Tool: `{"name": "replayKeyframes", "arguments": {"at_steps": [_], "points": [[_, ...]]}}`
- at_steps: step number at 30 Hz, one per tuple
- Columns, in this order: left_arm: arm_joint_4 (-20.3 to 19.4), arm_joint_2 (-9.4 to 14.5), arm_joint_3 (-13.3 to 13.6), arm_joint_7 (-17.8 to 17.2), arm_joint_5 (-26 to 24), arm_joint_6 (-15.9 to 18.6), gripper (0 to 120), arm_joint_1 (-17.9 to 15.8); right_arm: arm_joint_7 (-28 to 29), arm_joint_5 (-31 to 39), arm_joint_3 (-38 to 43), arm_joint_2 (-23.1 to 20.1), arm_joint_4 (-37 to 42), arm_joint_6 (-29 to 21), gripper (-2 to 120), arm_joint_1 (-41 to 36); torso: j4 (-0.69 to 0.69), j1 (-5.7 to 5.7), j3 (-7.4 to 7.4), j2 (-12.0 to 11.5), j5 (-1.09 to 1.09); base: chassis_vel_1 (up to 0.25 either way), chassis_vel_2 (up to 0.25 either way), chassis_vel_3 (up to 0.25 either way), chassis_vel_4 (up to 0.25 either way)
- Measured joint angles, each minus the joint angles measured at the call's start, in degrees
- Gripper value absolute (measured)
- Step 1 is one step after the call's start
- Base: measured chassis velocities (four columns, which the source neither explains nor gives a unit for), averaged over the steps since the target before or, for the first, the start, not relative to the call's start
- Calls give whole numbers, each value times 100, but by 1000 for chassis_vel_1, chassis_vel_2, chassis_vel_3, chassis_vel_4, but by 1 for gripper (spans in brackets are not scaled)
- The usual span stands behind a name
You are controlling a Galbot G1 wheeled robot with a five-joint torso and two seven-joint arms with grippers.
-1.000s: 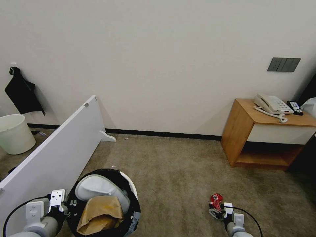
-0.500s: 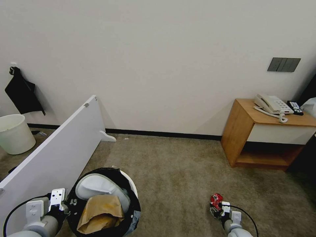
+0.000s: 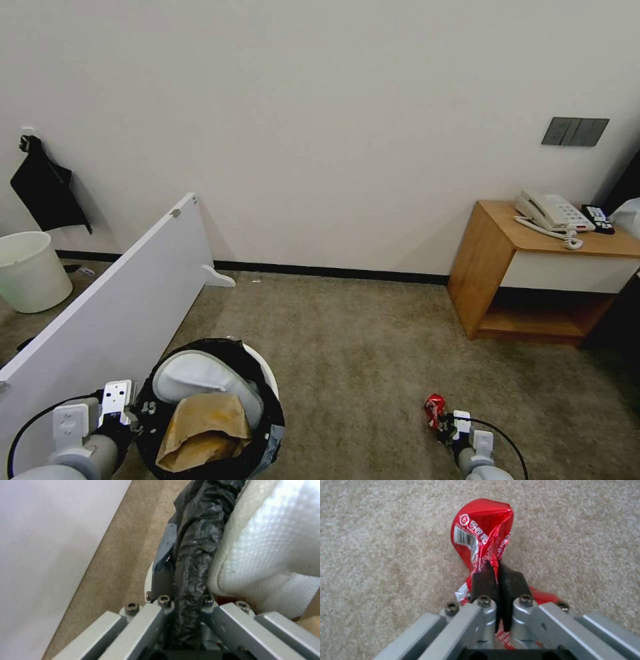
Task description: Pick up the trash bin, then pick up the garbage from the floor and place it into the trash bin.
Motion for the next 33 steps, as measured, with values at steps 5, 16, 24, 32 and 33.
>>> {"name": "replayKeyframes", "arguments": {"at_steps": [5, 16, 24, 32, 33], "points": [[-7, 1, -2, 0, -12, 0, 0, 1, 3, -2, 11, -15, 7, -2, 0, -20, 0, 0, 0, 0, 0, 0, 0, 0, 0], [-21, 12, -7, -1, -22, 0, 0, -7, 19, -35, 87, -112, 135, -14, 0, -127, -2, 0, 1, 0, 1, 0, 0, 0, 0], [-31, 26, -17, -8, -72, 0, 0, -15, 58, -65, 262, -442, 915, 19, 0, -441, -2, 0, 1, 0, 1, 0, 0, 0, 0], [-34, 42, 30, -52, -140, 0, 0, -28, -63, 128, 587, -727, 1860, 366, 0, -792, -1, 1, 1, 0, 2, 0, 0, 0, 0], [-34, 42, 30, -52, -140, 0, 0, -28, -63, 128, 587, -727, 1860, 366, 0, -792, -1, 1, 1, 0, 2, 0, 0, 0, 0]]}}
